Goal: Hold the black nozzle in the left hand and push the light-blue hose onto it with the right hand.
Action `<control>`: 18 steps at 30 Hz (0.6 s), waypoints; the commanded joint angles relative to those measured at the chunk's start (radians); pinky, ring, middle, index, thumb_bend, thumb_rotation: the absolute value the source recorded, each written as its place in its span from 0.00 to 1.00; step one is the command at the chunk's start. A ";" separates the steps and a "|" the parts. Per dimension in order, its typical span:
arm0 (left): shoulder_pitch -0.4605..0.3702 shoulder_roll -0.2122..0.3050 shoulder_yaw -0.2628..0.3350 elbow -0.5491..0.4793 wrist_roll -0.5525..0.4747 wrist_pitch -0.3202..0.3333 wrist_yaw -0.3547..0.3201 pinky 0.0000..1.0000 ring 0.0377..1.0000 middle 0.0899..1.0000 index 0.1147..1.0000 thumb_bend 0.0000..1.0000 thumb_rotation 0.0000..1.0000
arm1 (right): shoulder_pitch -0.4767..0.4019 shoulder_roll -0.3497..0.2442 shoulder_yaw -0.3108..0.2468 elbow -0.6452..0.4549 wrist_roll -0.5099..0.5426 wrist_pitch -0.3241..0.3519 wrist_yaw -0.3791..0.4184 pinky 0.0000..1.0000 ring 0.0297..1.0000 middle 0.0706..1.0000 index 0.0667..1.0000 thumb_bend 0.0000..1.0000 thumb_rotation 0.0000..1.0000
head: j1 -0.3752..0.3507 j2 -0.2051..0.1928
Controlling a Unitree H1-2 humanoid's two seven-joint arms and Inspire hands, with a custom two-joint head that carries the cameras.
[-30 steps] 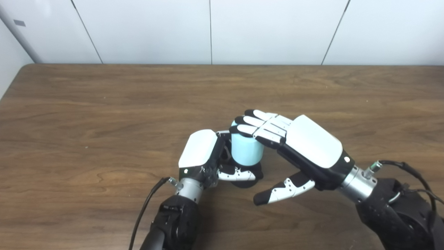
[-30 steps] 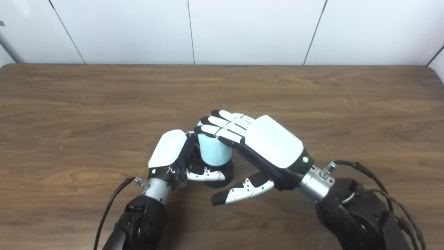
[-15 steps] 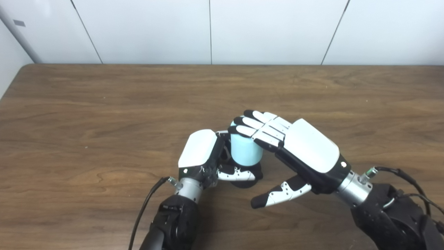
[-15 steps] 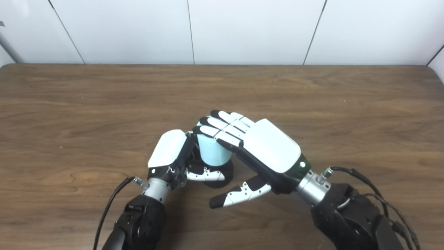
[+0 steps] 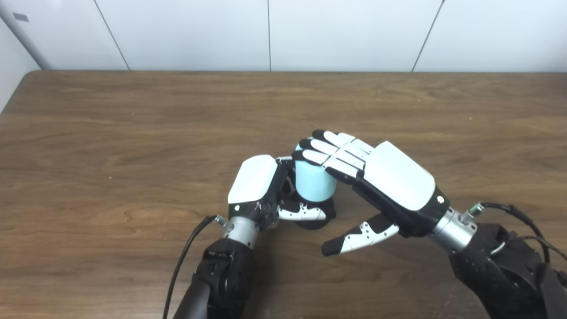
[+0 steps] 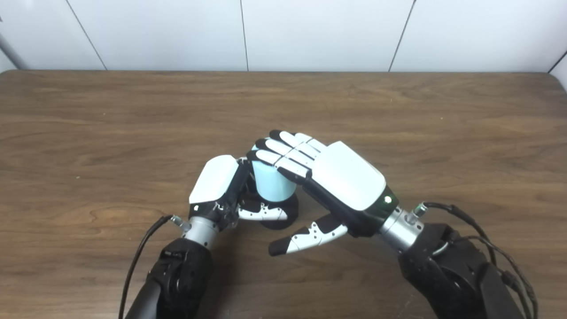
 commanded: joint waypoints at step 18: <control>-0.006 -0.005 0.006 0.002 0.005 0.001 0.010 0.39 0.40 0.41 0.45 0.50 0.00 | -0.065 -0.037 -0.057 -0.086 0.084 0.115 0.191 0.93 0.93 0.90 0.88 0.58 1.00 | 0.004 -0.005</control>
